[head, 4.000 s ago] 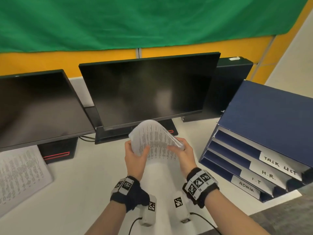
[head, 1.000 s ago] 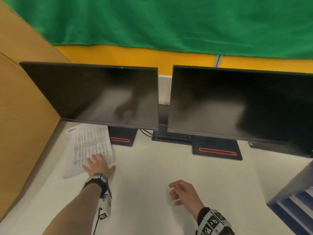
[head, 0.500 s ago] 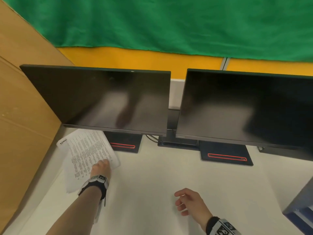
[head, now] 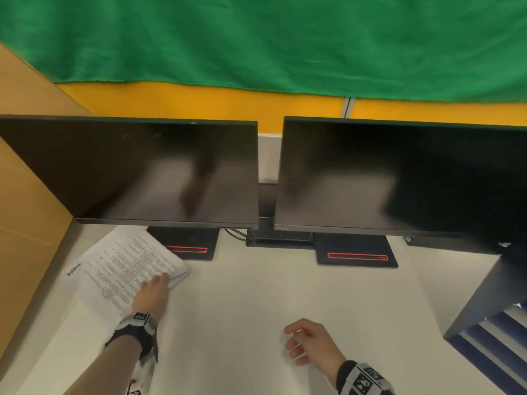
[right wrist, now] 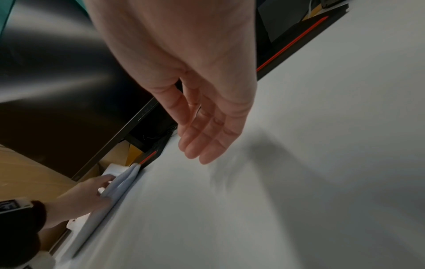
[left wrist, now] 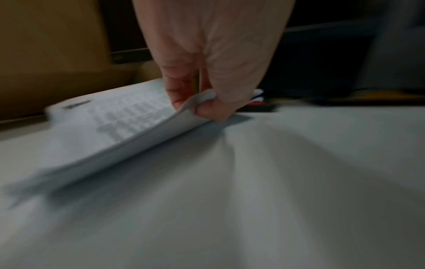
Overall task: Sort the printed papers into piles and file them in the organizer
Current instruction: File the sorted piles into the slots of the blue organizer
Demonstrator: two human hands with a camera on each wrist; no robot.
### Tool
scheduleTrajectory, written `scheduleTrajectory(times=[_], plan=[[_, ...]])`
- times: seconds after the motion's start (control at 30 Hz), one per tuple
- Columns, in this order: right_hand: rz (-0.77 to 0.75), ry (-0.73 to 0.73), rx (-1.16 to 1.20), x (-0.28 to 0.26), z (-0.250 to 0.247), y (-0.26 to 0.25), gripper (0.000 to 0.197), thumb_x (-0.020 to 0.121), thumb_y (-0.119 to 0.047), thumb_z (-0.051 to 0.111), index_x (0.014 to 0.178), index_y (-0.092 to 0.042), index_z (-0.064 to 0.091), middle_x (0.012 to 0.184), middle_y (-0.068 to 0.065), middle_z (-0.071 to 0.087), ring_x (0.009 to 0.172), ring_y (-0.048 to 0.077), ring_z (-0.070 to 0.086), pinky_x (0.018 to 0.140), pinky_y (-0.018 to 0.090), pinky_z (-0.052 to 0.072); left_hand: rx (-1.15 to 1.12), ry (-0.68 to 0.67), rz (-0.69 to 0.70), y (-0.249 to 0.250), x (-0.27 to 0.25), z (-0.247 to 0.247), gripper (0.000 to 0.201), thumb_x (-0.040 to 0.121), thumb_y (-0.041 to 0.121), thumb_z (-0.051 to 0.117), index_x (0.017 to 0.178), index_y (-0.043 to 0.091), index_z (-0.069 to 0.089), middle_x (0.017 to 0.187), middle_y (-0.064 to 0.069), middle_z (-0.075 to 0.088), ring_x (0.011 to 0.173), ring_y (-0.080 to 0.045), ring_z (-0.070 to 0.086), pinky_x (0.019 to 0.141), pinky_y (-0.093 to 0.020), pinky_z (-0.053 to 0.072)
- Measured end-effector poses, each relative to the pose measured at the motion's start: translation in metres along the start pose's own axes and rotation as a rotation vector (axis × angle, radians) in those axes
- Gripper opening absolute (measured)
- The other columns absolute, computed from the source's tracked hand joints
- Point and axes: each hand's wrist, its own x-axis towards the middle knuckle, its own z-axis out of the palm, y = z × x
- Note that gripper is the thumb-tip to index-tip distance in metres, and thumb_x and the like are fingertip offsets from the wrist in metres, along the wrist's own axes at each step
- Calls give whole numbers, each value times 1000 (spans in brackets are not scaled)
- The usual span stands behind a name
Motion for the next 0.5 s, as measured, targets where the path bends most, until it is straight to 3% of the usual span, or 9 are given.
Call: scheduleTrajectory(times=[0.1,0.2,0.27,0.33,0.4,0.47,0.5], plan=[[-20,9,3,0,-3,-9,23,90,-4,41,93,-10,64,75,7,62,62,18,57,56,27,46,-80,30,160,55,-32,4,48,87,-1,38,131,17,38,125,-6,52,110,-26,47,89,-37,47],[-5,91,74,8,-11,-14,20,94,-25,46,102,-13,60,90,6,63,73,20,58,64,29,45,-139,65,388,115,-78,18,62,83,-5,43,139,19,32,128,-4,52,115,-26,48,93,-33,46],[72,143,147,12,-24,-15,32,94,-42,41,107,-16,56,101,6,62,86,25,62,69,31,48,-108,93,635,149,-107,27,73,67,1,64,132,21,36,107,2,64,100,-19,62,79,-24,51],[136,139,255,10,-43,-12,43,92,-52,41,110,-16,54,108,10,61,96,31,62,72,35,53,44,40,859,175,-132,28,74,51,12,70,120,25,47,84,13,64,78,-7,64,61,-15,49],[189,97,296,9,-63,-1,44,89,-47,51,109,-8,60,105,15,65,94,33,64,74,37,54,110,-3,972,195,-149,36,69,51,17,71,118,24,52,81,15,62,74,-4,62,57,-14,48],[195,129,223,14,-81,19,39,79,-20,68,112,-2,61,106,20,67,94,35,65,77,43,56,119,-19,1065,209,-162,35,70,56,20,75,122,21,52,87,10,63,79,-7,60,62,-17,50],[186,131,131,26,-91,39,44,71,-7,69,114,-1,60,107,21,67,94,34,66,81,47,56,94,-8,1104,215,-167,34,64,67,19,69,128,18,48,96,4,63,88,-12,59,70,-22,50]])
